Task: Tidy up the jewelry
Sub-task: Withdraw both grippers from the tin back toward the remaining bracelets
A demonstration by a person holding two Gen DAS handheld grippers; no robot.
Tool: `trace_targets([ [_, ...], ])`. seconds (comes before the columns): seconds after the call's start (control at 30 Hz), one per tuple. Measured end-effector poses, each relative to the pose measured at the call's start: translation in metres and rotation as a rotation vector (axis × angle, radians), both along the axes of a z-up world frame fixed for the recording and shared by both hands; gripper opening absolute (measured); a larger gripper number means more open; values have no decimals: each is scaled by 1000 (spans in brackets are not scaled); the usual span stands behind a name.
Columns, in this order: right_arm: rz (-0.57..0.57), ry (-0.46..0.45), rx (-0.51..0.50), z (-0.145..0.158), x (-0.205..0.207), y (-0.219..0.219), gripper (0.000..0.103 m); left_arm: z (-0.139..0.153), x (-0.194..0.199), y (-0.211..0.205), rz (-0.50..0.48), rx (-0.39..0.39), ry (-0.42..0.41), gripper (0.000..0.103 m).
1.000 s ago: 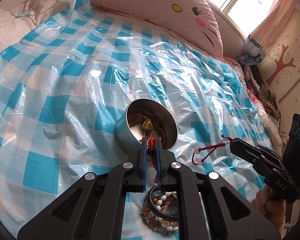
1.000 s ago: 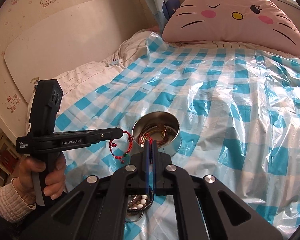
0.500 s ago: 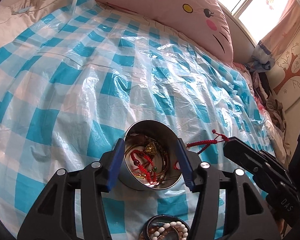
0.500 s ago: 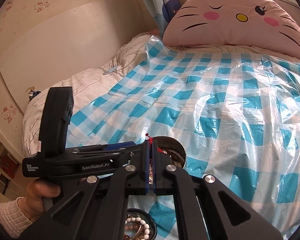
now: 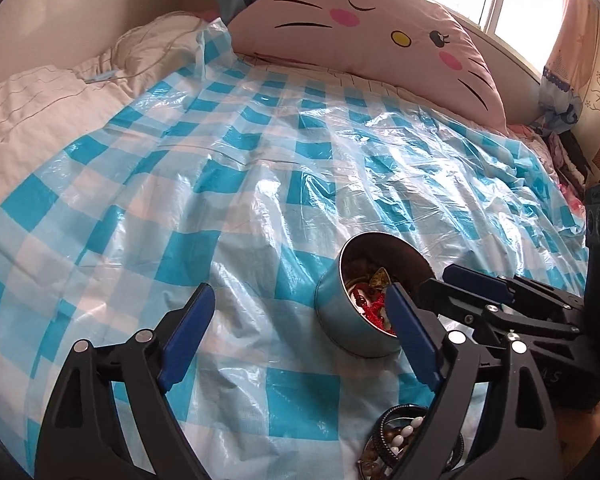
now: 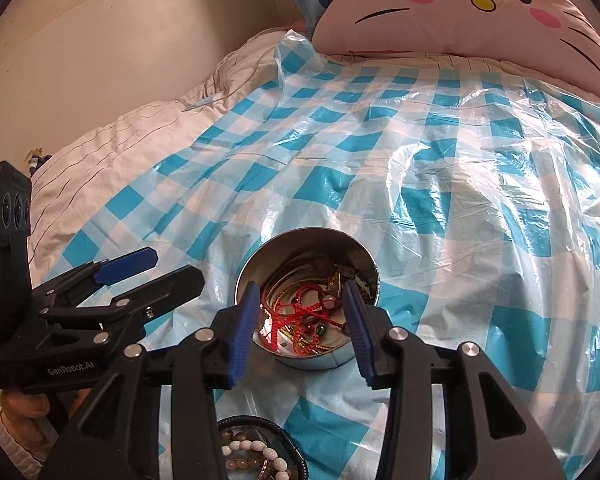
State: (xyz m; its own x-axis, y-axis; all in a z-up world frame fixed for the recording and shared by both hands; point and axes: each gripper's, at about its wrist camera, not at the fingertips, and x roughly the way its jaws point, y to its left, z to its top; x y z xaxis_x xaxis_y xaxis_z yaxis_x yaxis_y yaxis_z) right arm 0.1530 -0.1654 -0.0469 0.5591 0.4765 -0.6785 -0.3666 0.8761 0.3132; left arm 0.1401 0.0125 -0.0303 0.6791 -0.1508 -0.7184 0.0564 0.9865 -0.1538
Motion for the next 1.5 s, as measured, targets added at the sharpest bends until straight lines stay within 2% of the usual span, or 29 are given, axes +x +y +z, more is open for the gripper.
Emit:
trace_targets([
  [0.23,-107,-31,40,3,-31,-21,58,0,-16,-3,-10,46,-20,87],
  [0.3,-140,-44,39,3,-45,-25,59,1,-22,-5,-13,58,-27,88],
  [0.37,-166,-54,26,2,-60,-26,72,1,-27,-6,-17,64,-31,89],
  [0.4,-180,-62,21,2,-68,-27,73,1,-29,-7,-18,67,-31,89],
  [0.6,-235,-92,19,-3,-102,-29,73,1,-40,-8,-20,89,-35,90],
  [0.67,-249,-127,25,3,-108,-31,77,1,-44,-8,-20,96,-39,90],
  [0.9,-280,-167,41,7,-115,-36,84,2,-53,-9,-19,112,-52,92],
  [1.03,-314,-207,36,13,-121,-40,91,1,-55,-9,-27,113,-53,93],
  [1.23,-365,-223,49,16,-124,-51,94,0,-57,-15,-45,140,-53,94],
  [1.33,-389,-240,56,20,-127,-56,94,-1,-56,-15,-73,118,-38,94],
  [1.43,-428,-277,64,25,-136,-63,94,-3,-53,-9,-94,60,-8,94],
  [1.5,-462,-302,71,30,-144,-68,94,-3,-53,-8,-117,58,0,93],
])
